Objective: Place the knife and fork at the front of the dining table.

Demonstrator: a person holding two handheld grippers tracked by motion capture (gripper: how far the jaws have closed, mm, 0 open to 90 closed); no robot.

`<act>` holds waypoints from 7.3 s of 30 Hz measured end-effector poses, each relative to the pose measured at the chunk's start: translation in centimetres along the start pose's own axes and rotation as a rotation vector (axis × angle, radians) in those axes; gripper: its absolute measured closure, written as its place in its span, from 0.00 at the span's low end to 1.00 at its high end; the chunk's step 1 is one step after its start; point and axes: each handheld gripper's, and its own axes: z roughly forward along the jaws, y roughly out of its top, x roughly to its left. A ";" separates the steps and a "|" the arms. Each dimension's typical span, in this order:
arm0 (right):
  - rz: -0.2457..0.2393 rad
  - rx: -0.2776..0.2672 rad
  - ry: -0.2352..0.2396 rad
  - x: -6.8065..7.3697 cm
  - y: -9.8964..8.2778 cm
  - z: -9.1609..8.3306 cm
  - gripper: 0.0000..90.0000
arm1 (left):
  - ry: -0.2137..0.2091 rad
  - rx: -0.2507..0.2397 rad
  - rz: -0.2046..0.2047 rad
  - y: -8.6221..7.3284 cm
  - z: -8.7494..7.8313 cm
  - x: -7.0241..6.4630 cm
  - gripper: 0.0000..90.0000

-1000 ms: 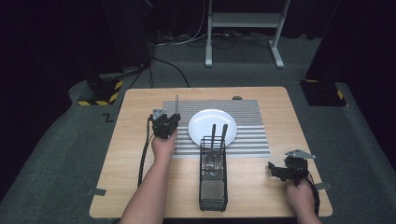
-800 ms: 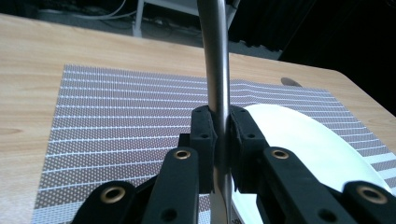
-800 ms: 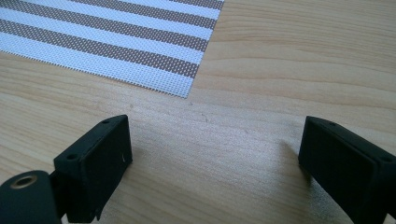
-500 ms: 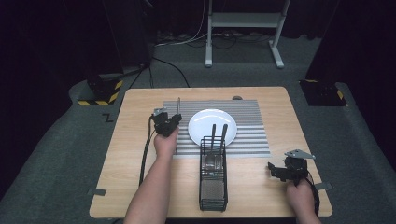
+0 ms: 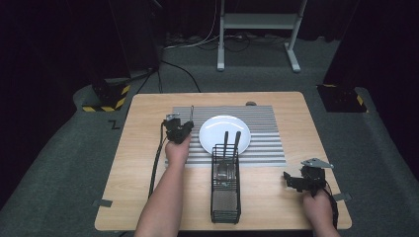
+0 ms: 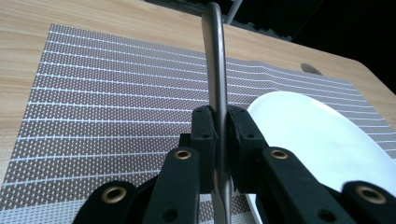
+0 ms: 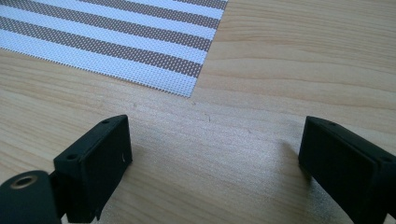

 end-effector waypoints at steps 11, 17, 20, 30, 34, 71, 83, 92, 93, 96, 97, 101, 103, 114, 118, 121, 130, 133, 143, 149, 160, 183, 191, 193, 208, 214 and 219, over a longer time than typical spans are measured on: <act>0.000 0.000 0.000 0.0 0.0 0.0 0.10 | 0.031 0.001 0.024 0.2 -0.4 -0.1 0.91; 0.000 0.000 0.000 0.0 0.0 0.0 0.10 | 0.080 0.002 0.048 0.1 -0.3 -0.3 0.90; 0.000 0.000 0.000 0.0 0.0 0.0 0.10 | 0.112 0.013 0.051 0.0 0.0 -0.3 0.90; -0.005 0.000 0.006 0.0 0.0 0.0 0.10 | 0.156 0.063 0.023 -0.2 0.9 0.1 0.90; -0.007 0.000 0.007 0.0 0.0 0.0 0.10 | 0.162 0.085 0.014 -0.2 1.1 0.3 0.91; -0.013 0.000 0.015 0.1 0.0 0.0 0.10 | 0.302 0.113 0.205 -3.3 -4.0 0.7 0.77; -0.018 -0.001 0.023 0.1 -0.1 -0.1 0.10 | 0.343 0.158 0.290 -5.5 -5.9 -0.1 0.70; -0.020 0.001 0.027 0.1 -0.1 -0.1 0.11 | 0.330 0.133 0.267 -5.6 -7.9 0.8 0.57; -0.020 0.001 0.028 0.1 -0.1 -0.1 0.11 | 0.337 0.134 0.274 -5.7 -8.3 0.9 0.54; -0.020 0.000 0.029 0.1 -0.1 -0.2 0.11 | 0.391 0.154 0.322 -6.3 -9.9 1.5 0.40; -0.020 0.001 0.029 0.1 -0.1 -0.2 0.11 | 0.400 0.158 0.329 -6.6 -10.5 1.8 0.37; -0.023 0.000 0.025 0.1 -0.1 -0.2 0.11 | 0.388 0.184 0.320 -7.8 -12.9 3.0 0.25; -0.028 -0.002 0.028 0.2 -0.1 -0.2 0.13 | 0.357 0.204 0.286 -8.4 -13.9 3.9 0.17; -0.107 -0.056 -0.005 1.0 -0.4 -0.8 0.16 | 0.259 0.189 0.296 -10.3 -16.5 5.6 0.16; -0.114 -0.123 0.027 1.7 0.1 -1.6 0.16 | 0.253 0.186 0.300 -10.4 -16.3 5.4 0.15; -0.116 -0.186 0.052 2.5 0.6 -2.3 0.15 | 0.258 0.183 0.295 -10.4 -16.3 5.4 0.15; -0.160 -0.287 0.082 5.3 2.4 -3.6 0.11 | 0.256 0.187 0.286 -10.6 -16.4 5.3 0.13; -0.160 -0.337 0.101 6.2 3.1 -4.0 0.11 | 0.255 0.189 0.286 -10.5 -16.4 5.3 0.12; -0.092 -0.446 0.126 9.0 6.2 -5.2 0.13 | 0.251 0.199 0.297 -10.5 -16.4 5.4 0.09; -0.064 -0.482 0.155 10.8 7.5 -4.9 0.13 | 0.249 0.200 0.296 -10.6 -16.5 5.4 0.09; -0.138 -0.556 0.171 14.1 10.3 -5.1 0.41 | 0.237 0.205 0.304 -10.6 -16.4 5.4 0.07; -0.045 -0.561 0.211 16.3 10.8 -2.8 0.79 | 0.241 0.205 0.301 -10.6 -16.5 5.4 0.06; -0.012 -0.554 0.238 16.1 10.6 -2.8 0.78 | 0.241 0.206 0.301 -10.6 -16.5 5.4 0.06; -0.008 -0.546 0.243 16.1 10.6 -2.7 0.78 | 0.244 0.206 0.301 -10.6 -16.5 5.4 0.06; -0.029 -0.546 0.273 16.3 10.3 -2.8 0.82 | 0.244 0.206 0.301 -10.6 -16.5 5.4 0.06; -0.034 -0.583 0.301 16.4 10.4 -3.4 0.84 | 0.244 0.206 0.301 -10.6 -16.5 5.4 0.06; -0.072 -0.608 0.311 16.7 10.5 -4.1 0.86 | 0.244 0.206 0.301 -10.6 -16.5 5.4 0.06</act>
